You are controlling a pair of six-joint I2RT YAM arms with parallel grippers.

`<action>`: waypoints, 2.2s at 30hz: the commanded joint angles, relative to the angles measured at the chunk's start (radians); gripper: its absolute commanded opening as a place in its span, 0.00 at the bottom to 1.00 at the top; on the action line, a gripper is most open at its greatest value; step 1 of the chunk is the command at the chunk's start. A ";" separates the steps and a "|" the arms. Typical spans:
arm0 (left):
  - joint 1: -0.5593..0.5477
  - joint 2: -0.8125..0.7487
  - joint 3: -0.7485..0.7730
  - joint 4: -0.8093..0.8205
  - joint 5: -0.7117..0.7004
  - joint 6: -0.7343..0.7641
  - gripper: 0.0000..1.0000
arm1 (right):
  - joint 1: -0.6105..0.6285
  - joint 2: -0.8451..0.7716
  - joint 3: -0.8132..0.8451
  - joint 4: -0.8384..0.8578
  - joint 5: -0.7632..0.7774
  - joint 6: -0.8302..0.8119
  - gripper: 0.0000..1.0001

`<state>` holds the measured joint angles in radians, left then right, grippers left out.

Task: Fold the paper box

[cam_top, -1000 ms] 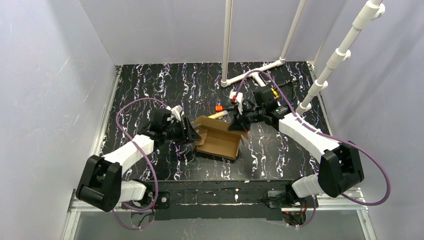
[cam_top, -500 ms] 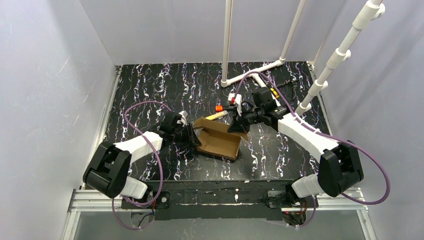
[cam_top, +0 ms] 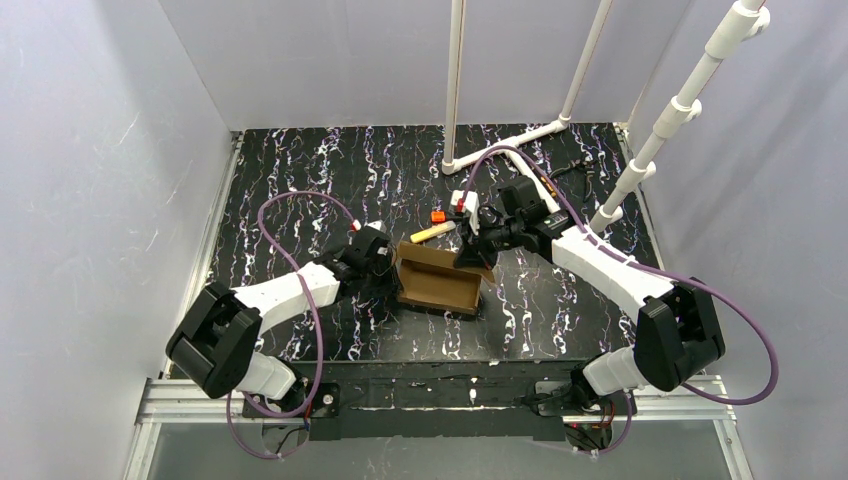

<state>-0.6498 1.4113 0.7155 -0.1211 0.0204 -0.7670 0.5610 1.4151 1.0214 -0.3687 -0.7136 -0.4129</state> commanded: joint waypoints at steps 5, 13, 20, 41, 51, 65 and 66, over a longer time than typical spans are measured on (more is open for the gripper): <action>-0.032 0.015 0.050 -0.103 -0.208 0.048 0.00 | 0.010 -0.002 0.053 0.006 -0.002 0.011 0.01; -0.105 -0.039 0.074 -0.150 -0.272 0.070 0.26 | 0.010 -0.001 0.035 0.034 -0.012 0.039 0.01; -0.099 -0.081 0.044 -0.058 -0.273 0.121 0.43 | 0.010 0.006 0.032 0.071 0.036 0.088 0.01; -0.006 -0.059 -0.021 0.219 -0.106 0.161 0.54 | 0.010 0.014 0.035 0.071 0.002 0.105 0.01; 0.038 -0.056 -0.095 0.401 0.050 0.221 0.55 | 0.007 0.034 0.042 0.082 -0.044 0.141 0.01; 0.038 0.003 -0.101 0.418 0.022 0.277 0.27 | -0.030 0.057 0.090 0.076 -0.004 0.178 0.01; 0.038 0.002 -0.102 0.419 0.025 0.280 0.25 | -0.032 0.059 0.096 0.072 -0.005 0.178 0.01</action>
<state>-0.6106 1.4014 0.6094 0.2855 0.0238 -0.5159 0.5365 1.4662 1.0531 -0.3061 -0.7029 -0.2451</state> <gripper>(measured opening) 0.275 0.040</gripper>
